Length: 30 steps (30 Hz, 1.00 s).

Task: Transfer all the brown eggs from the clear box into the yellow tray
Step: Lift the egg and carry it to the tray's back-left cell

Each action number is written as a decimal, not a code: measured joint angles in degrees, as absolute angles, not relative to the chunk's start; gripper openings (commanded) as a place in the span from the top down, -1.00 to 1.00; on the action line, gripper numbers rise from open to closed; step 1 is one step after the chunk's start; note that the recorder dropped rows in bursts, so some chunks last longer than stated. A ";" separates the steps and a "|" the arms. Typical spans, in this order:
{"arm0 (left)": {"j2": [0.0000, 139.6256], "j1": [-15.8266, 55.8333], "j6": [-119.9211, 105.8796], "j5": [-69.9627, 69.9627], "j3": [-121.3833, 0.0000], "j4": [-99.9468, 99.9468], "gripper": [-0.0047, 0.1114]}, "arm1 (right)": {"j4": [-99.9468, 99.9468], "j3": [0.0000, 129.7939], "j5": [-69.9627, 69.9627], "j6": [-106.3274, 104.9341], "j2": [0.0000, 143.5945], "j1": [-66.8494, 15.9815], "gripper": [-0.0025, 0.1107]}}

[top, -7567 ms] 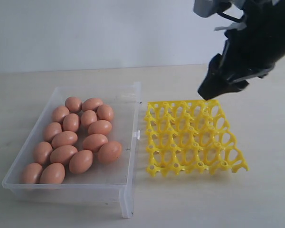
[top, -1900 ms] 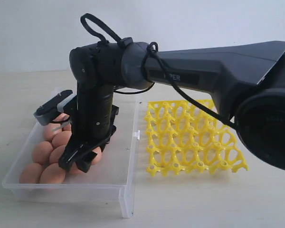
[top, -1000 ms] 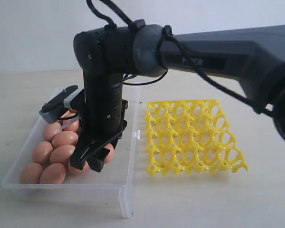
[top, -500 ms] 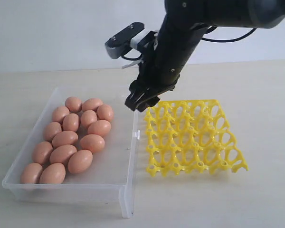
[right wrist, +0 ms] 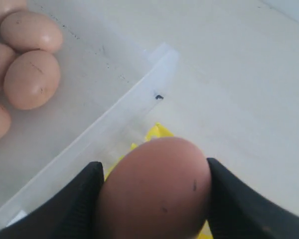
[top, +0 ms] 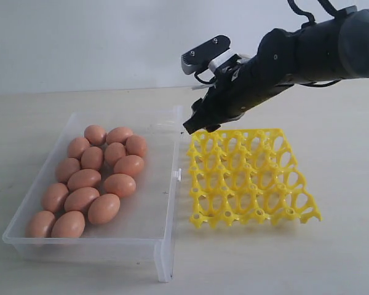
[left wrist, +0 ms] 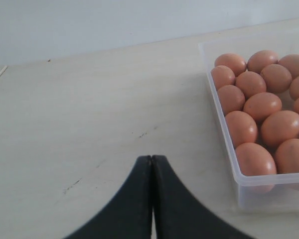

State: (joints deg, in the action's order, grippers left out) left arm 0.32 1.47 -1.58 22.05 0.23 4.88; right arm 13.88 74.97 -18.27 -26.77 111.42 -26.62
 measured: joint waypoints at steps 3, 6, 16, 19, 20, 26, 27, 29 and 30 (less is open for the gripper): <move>0.32 1.47 -1.58 22.05 0.23 4.88 0.92 | 16.62 74.97 -16.63 -28.95 112.88 -26.49 0.96; 0.32 1.47 -1.58 22.05 0.23 4.88 0.92 | 19.36 74.97 -16.30 -31.67 114.87 -26.49 0.96; 0.32 1.47 -1.58 22.05 0.23 4.88 0.92 | 20.27 75.70 -16.30 -32.86 119.37 -26.49 0.96; 0.32 1.47 -1.58 22.05 0.23 4.88 0.92 | 19.27 78.18 -16.93 -32.86 120.10 -26.40 0.96; 0.32 1.47 -1.58 22.05 0.23 4.88 0.92 | 18.73 79.70 -17.90 -32.86 120.45 -26.40 0.96; 0.32 1.47 -1.58 22.05 0.23 4.88 0.92 | 18.27 81.57 -21.88 -32.75 121.09 -26.00 0.96; 0.32 1.47 -1.58 22.05 0.23 4.88 0.92 | 18.15 81.57 -22.13 -32.75 121.09 -25.65 0.96; 0.32 1.47 -1.58 22.05 0.23 4.88 0.92 | 18.07 81.57 -22.66 -32.17 121.09 -24.96 0.96; 0.32 1.47 -1.58 22.05 0.23 4.88 0.92 | 17.90 81.57 -22.75 -31.94 121.09 -24.67 0.96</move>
State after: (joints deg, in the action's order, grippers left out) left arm 0.32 1.47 -1.58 22.05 0.23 4.88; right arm 17.90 81.57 -22.75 -31.94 121.09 -24.67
